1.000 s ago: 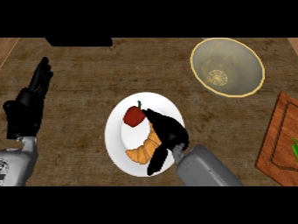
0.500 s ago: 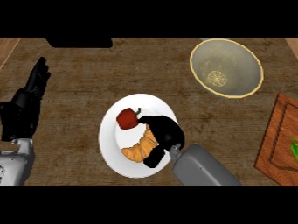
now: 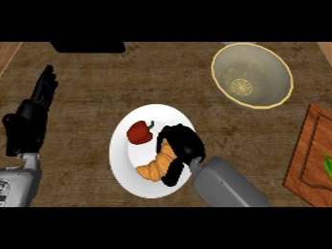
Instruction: Pick the croissant from the plate and place it in the bowl
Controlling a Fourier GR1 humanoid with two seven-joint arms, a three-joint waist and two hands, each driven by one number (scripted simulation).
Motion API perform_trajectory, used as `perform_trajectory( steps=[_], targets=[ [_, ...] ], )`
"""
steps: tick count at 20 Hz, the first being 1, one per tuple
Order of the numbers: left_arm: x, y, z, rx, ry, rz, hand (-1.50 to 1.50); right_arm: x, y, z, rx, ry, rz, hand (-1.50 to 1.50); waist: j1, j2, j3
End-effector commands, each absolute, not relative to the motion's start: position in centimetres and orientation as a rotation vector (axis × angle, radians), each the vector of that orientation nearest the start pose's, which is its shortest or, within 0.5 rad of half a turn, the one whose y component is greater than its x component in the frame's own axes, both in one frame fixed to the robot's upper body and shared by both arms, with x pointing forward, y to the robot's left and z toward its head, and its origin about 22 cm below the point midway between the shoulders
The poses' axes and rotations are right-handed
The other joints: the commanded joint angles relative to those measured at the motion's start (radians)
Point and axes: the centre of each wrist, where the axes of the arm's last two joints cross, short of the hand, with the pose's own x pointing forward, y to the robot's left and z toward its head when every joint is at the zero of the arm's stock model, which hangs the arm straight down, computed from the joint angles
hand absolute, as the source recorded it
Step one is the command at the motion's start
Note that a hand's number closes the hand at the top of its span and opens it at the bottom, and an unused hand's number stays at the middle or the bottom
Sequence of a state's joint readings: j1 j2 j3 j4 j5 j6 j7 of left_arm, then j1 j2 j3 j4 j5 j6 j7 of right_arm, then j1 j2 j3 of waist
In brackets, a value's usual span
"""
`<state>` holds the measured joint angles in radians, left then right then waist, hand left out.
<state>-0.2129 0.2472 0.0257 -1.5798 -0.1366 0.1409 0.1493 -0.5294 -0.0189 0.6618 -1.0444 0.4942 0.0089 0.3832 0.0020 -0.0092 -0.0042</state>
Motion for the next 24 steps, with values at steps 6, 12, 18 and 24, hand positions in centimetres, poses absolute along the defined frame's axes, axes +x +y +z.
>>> perform_trajectory(
  steps=[6,12,18,24],
  targets=[
    [29.8,24.5,7.4,0.326,-1.678,-0.224,0.00,31.1,0.1,5.7,-0.513,-1.187,1.094,1.50,0.083,0.016,0.003],
    [31.0,23.7,8.1,0.304,-1.688,-0.250,0.00,33.5,1.7,9.1,-0.656,-1.249,0.826,1.50,0.123,0.030,0.003],
    [31.5,24.1,8.7,0.325,-1.667,-0.245,0.00,33.3,4.5,14.6,-0.730,-1.486,0.529,1.50,0.097,0.015,0.002],
    [30.5,24.9,8.4,0.344,-1.661,-0.215,0.00,35.1,5.4,16.6,-0.944,-1.433,0.400,1.50,0.064,0.004,0.001]
  ],
)
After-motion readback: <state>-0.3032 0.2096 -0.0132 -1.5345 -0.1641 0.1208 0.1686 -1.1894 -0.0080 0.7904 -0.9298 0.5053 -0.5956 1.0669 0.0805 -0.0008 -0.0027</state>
